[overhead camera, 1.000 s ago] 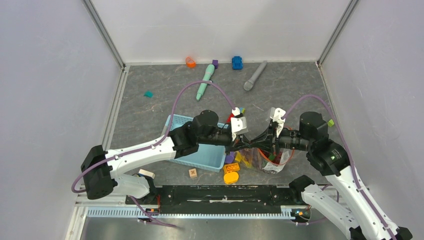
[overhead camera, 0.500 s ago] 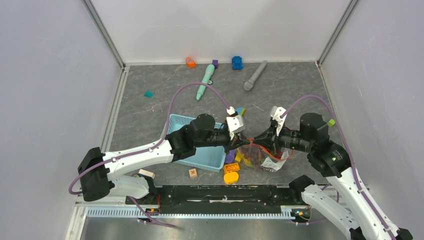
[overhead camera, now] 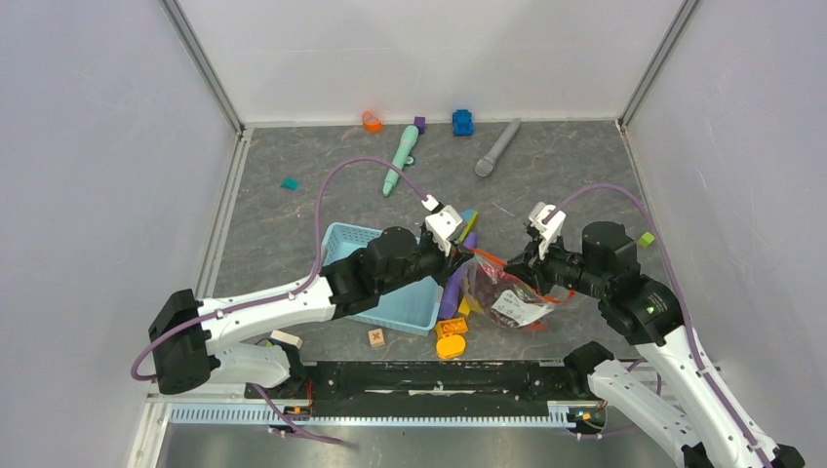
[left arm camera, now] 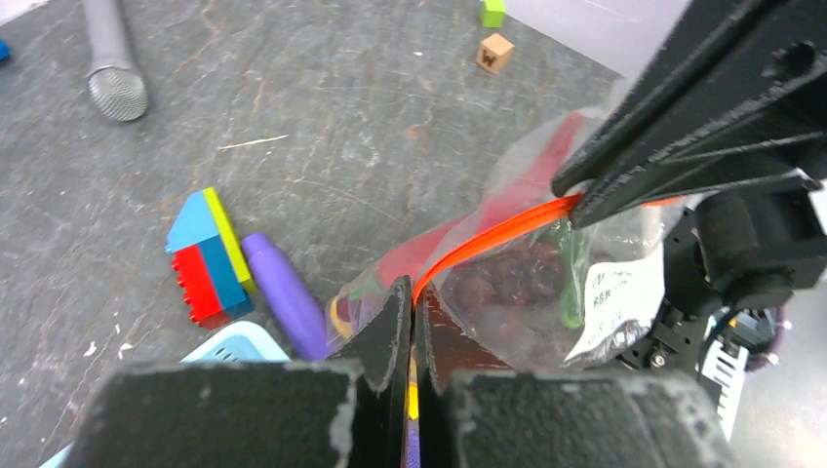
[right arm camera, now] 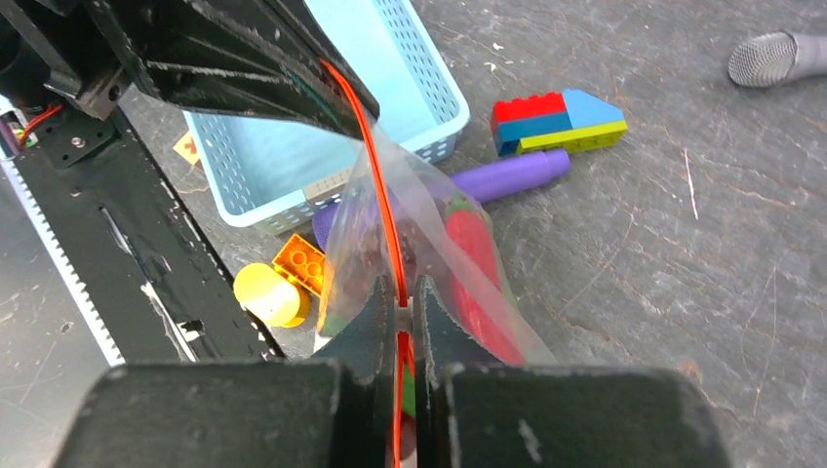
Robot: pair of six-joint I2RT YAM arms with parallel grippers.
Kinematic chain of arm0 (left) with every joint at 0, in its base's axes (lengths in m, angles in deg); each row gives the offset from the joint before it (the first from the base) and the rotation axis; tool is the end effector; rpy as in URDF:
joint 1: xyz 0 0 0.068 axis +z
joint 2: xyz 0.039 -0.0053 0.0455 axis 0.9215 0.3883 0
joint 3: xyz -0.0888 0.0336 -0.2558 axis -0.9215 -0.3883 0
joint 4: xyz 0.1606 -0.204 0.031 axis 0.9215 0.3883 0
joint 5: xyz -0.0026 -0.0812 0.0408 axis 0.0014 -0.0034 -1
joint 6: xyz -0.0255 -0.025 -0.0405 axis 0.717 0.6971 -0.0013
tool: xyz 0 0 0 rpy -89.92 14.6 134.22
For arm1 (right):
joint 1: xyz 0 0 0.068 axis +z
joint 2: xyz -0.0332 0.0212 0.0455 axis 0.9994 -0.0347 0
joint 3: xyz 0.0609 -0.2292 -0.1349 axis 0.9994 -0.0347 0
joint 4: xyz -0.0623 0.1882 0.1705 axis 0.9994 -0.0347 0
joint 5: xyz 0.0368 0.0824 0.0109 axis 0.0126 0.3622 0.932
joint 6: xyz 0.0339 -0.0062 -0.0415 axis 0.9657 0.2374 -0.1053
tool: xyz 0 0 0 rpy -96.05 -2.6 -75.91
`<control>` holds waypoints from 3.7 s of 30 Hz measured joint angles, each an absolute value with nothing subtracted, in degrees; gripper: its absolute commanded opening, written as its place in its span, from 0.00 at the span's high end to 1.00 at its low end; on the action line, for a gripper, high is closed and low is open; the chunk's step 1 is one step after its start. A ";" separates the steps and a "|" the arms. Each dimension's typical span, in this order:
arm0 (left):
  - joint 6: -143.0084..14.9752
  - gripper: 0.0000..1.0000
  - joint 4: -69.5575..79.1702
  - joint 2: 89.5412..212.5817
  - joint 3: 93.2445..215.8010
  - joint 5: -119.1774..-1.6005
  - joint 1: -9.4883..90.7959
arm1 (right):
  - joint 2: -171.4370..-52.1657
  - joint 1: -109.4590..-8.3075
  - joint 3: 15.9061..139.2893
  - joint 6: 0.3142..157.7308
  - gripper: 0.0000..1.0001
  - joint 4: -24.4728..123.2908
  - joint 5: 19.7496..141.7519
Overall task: Place the food in the zip-top bag and seal the zipper
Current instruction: Zip the zipper food storage bag at the center of the board, then place the zipper food storage bag at the center of the board.
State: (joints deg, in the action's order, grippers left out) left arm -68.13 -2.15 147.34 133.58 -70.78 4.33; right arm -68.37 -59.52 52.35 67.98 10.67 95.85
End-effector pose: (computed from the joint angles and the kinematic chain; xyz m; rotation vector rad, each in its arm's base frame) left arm 0.1359 -0.2619 0.3131 0.8345 1.6514 -0.8437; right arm 0.1097 0.0752 0.3394 -0.8198 1.8911 0.6677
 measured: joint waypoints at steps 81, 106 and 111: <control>-58.06 0.00 1.09 134.83 130.84 -84.92 12.28 | -87.14 -60.70 64.44 84.98 1.00 0.82 35.37; -55.30 0.00 5.06 130.02 124.70 -92.64 12.28 | -93.53 -71.96 91.39 81.81 1.00 -8.54 20.05; -55.28 0.00 5.11 131.14 124.70 -93.03 12.28 | -100.06 -72.52 90.34 80.26 1.00 -8.30 20.55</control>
State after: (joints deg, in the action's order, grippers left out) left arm -55.28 5.11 131.14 124.70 -93.03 12.28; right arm -100.06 -72.52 90.34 80.26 -8.30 20.55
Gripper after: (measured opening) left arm 0.993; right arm 0.040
